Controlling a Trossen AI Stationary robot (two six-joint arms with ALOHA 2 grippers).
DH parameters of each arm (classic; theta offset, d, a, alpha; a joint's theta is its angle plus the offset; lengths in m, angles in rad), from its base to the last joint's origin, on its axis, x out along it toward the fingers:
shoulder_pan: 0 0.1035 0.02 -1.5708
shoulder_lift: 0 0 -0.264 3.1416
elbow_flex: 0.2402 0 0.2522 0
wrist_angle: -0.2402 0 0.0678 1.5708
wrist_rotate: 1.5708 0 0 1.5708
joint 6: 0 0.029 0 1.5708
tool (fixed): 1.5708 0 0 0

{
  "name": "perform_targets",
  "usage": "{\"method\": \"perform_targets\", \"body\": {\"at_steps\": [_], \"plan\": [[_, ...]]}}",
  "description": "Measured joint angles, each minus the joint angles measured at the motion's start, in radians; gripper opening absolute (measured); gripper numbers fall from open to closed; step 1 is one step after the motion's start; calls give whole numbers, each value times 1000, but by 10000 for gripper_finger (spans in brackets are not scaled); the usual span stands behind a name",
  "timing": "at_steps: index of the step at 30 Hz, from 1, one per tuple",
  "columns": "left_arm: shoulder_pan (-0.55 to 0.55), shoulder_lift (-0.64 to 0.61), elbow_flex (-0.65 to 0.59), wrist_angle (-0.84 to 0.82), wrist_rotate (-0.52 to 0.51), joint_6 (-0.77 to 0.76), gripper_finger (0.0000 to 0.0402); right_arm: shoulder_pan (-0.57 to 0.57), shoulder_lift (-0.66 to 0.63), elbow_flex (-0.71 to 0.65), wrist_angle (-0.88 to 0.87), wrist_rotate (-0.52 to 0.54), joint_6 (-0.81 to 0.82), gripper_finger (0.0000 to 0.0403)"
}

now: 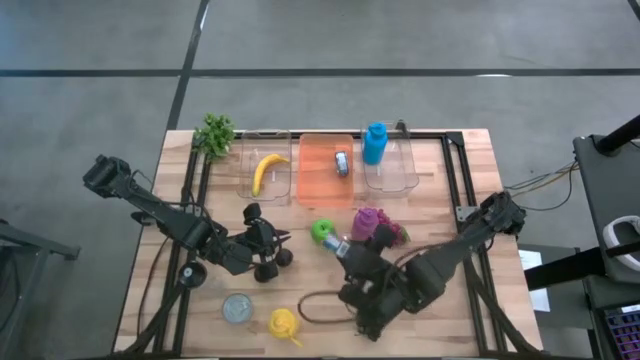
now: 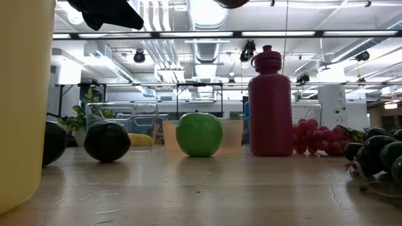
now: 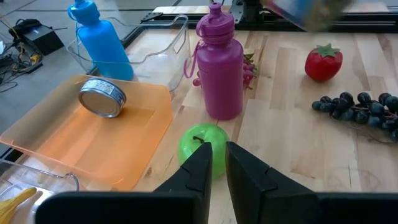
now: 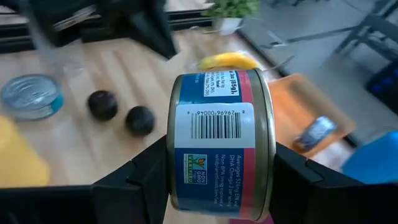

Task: Pick & Place Food Item
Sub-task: Put the blue and pink tuna can into the orange bin

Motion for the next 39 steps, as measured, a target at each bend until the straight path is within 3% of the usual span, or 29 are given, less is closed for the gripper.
{"method": "perform_targets", "body": {"at_steps": [6,14,20,29,39], "plan": [[0,0,0,0,0,0,47,-117,0,123,-130,0,-42,193],[0,0,0,1,0,0,47,-320,-1,241,-160,-19,-137,193],[-1,0,0,1,26,-3,47,-473,-2,267,-154,-123,-164,193],[-1,0,0,2,53,-3,47,-704,-2,199,-74,-369,-152,193],[-1,0,0,1,53,-1,47,-860,-1,69,197,-580,-106,193]]}}
